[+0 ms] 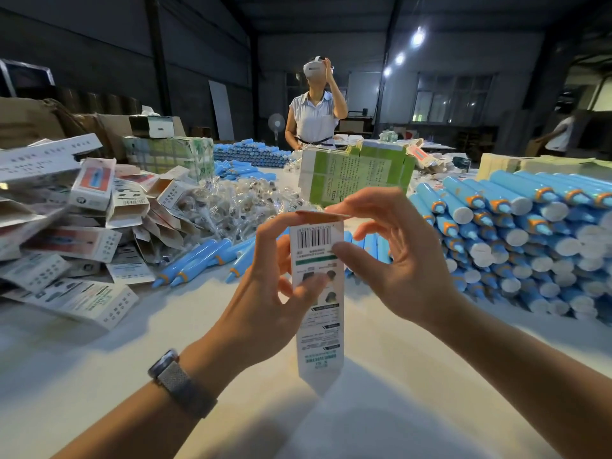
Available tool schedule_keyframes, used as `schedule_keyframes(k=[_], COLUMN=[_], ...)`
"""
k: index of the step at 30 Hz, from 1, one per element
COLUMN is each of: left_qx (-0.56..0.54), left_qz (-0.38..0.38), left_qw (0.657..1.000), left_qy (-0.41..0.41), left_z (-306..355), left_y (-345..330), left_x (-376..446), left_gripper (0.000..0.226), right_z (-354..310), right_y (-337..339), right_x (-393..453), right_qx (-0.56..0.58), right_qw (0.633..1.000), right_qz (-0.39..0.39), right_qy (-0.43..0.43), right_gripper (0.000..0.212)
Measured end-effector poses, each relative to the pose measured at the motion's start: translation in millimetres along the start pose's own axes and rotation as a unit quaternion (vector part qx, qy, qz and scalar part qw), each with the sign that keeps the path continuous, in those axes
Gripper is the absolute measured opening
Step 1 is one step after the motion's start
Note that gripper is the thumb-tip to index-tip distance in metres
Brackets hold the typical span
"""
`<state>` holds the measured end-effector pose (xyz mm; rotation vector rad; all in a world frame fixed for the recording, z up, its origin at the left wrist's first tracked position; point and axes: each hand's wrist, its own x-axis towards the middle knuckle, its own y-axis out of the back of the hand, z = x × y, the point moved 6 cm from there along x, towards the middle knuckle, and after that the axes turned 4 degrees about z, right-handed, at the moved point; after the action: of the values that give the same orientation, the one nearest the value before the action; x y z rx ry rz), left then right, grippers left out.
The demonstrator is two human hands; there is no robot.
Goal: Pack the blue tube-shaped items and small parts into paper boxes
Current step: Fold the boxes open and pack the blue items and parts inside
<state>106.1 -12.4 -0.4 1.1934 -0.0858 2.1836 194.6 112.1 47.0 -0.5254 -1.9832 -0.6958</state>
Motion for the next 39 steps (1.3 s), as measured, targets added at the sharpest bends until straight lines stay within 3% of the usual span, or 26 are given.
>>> schedule_keyframes(k=[4, 12, 20, 23, 30, 34, 39], left_qx=[-0.082, -0.049, -0.049, -0.048, -0.044, -0.045, -0.046], left_qz=[0.025, 0.015, 0.018, 0.018, 0.023, 0.019, 0.019], left_qw=[0.995, 0.998, 0.998, 0.998, 0.998, 0.998, 0.998], left_qy=[0.056, 0.040, 0.039, 0.042, 0.043, 0.038, 0.035], left_z=[-5, -1, -3, -5, -5, -3, -4], left_y=[3, 0, -1, -1, 0, -1, -2], left_x=[2, 2, 2, 2, 3, 3, 3], left_gripper=[0.066, 0.058, 0.061, 0.061, 0.061, 0.061, 0.061], right_z=[-3, -17, -13, -10, -17, -24, -24], right_y=[1, 3, 3, 0, 0, 2, 2], right_x=[1, 7, 16, 17, 20, 22, 22], right_qx=[-0.072, 0.000, 0.075, 0.040, -0.020, 0.019, -0.057], right_qw=[0.997, 0.999, 0.986, 0.981, 0.983, 0.984, 0.985], right_qz=[-0.016, -0.030, -0.073, -0.094, -0.099, -0.105, -0.113], right_qy=[0.035, 0.020, -0.130, -0.166, -0.152, -0.145, -0.117], right_gripper=[0.029, 0.005, 0.015, 0.018, 0.023, 0.008, 0.016])
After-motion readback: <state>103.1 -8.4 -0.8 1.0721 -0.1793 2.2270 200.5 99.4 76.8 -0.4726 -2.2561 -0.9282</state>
